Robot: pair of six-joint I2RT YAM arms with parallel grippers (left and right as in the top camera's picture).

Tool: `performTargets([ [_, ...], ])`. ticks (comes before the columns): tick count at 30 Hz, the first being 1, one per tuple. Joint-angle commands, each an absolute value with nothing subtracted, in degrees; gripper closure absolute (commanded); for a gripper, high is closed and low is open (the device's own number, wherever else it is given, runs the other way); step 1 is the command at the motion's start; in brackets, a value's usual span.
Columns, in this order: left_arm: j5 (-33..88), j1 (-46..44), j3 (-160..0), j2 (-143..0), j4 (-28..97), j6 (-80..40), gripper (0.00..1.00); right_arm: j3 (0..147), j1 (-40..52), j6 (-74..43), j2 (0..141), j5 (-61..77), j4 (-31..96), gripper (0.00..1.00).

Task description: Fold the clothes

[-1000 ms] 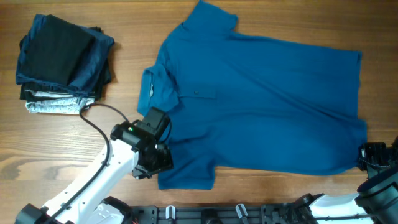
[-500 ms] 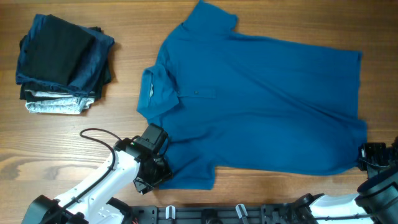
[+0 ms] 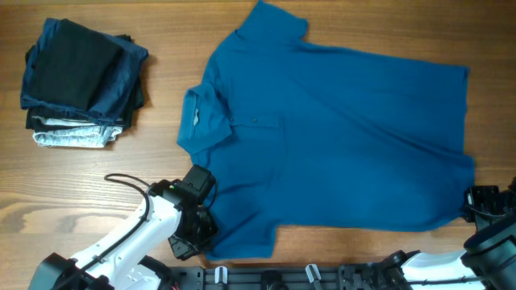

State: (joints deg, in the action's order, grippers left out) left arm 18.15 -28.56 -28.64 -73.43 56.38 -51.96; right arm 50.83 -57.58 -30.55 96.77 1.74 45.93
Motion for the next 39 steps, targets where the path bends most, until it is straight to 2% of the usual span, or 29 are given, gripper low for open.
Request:
performTargets([
  [1,17.3,-28.9,-35.8,-71.2,61.0,-48.1,0.96,53.1,-57.7,-30.2,95.8,3.0,48.5,0.96],
  [8,15.9,-28.9,-45.9,-70.2,67.9,-45.1,0.96,53.1,-57.7,-30.0,87.1,6.5,53.2,0.96],
  [14,6.2,-28.9,-57.8,-70.2,78.9,-44.9,0.96,53.3,-57.7,-29.6,80.3,6.5,55.6,0.95],
  [22,2.5,-28.9,-59.4,-69.9,86.5,-43.7,0.96,53.3,-57.4,-28.4,78.8,6.9,60.8,0.96],
  [28,1.8,-28.9,-63.7,-69.8,86.0,-43.7,0.96,59.0,-48.4,-30.2,77.9,1.3,62.9,0.96],
  [32,1.8,-28.9,-67.5,-70.0,80.4,-43.7,0.96,62.9,-43.3,-30.3,77.9,-2.6,63.6,0.96],
  [39,1.8,-27.8,-68.9,-73.4,69.5,-41.0,0.96,63.0,-42.9,-30.0,80.9,0.1,58.8,0.96],
])
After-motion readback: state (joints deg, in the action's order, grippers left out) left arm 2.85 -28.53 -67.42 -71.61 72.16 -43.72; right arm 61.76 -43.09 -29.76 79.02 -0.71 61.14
